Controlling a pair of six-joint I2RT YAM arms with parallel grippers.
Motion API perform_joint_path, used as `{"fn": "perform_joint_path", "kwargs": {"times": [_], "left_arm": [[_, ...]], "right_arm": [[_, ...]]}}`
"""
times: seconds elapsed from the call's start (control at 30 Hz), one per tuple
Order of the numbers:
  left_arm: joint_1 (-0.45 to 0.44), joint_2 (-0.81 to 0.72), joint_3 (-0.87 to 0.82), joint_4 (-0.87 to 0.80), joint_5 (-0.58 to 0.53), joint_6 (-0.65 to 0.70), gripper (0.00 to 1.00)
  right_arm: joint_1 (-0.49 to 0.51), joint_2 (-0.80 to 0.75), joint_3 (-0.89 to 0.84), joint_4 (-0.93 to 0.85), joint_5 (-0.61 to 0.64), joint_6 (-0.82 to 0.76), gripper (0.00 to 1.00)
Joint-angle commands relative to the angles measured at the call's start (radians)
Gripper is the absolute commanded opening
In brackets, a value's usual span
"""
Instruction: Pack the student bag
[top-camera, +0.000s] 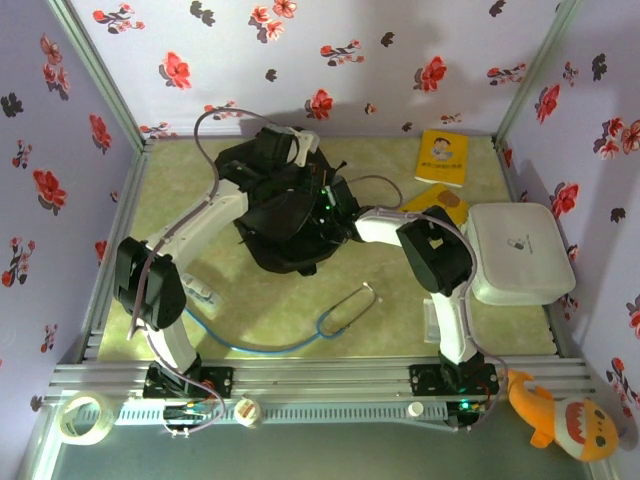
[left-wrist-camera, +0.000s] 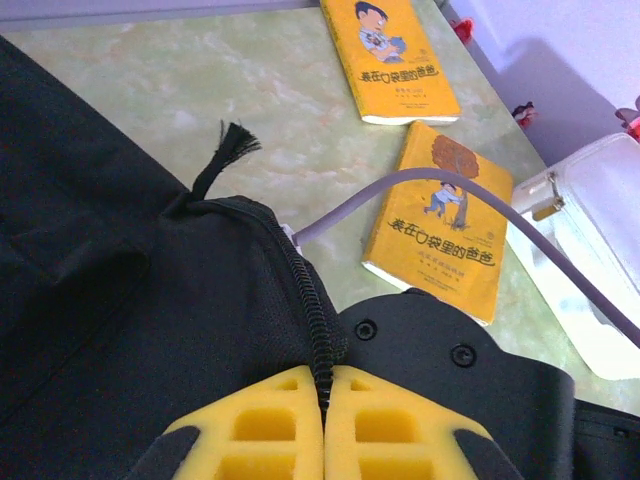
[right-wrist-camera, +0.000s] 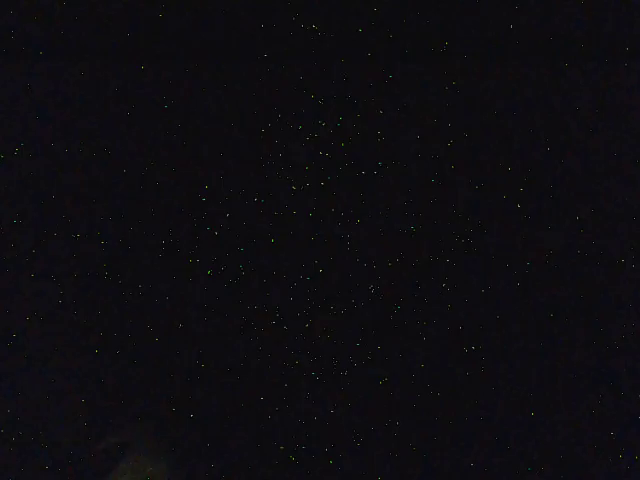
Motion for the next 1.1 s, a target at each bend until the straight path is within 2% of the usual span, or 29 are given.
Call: {"fn": "perform_joint_path", "kwargs": {"times": [0.0, 0.27, 0.37, 0.47, 0.5, 0.57, 0.63, 0.73, 0.9, 1.0, 1.07], "left_arm": [[0.005, -0.013, 0.007, 0.054, 0.008, -0.011, 0.02], [0.037, -0.045, -0.079, 0.040, -0.016, 0.029, 0.03], [0.037, -0.043, -0.117, 0.042, -0.008, 0.030, 0.03], [0.037, -0.055, -0.166, 0.049, 0.028, 0.021, 0.07], [0.037, -0.066, -0.188, 0.055, 0.044, 0.017, 0.11], [0.037, -0.087, -0.225, 0.064, 0.070, 0.003, 0.25], [0.037, -0.115, -0.257, 0.074, 0.077, -0.019, 0.46], [0.037, -0.154, -0.291, 0.094, 0.059, -0.053, 0.73], [0.037, -0.197, -0.326, 0.135, 0.028, -0.109, 0.93], [0.037, -0.199, -0.332, 0.145, 0.022, -0.125, 0.99], [0.036, -0.195, -0.326, 0.140, 0.020, -0.129, 1.00]], "right_arm": [[0.001, -0.046, -0.007, 0.056, -0.082, -0.035, 0.34], [-0.052, -0.391, -0.341, 0.065, -0.076, -0.024, 0.46], [-0.072, -0.541, -0.440, -0.047, -0.004, -0.079, 0.50], [-0.117, -0.676, -0.501, -0.229, 0.126, -0.169, 0.58], [-0.142, -0.706, -0.505, -0.296, 0.172, -0.217, 0.61], [-0.199, -0.733, -0.484, -0.411, 0.214, -0.311, 0.67], [-0.262, -0.724, -0.435, -0.533, 0.262, -0.395, 0.74], [-0.333, -0.658, -0.361, -0.618, 0.305, -0.514, 0.80], [-0.434, -0.490, -0.234, -0.660, 0.292, -0.590, 0.82], [-0.469, -0.380, -0.148, -0.664, 0.289, -0.612, 0.83], [-0.488, -0.302, -0.089, -0.669, 0.253, -0.628, 0.82]]}}
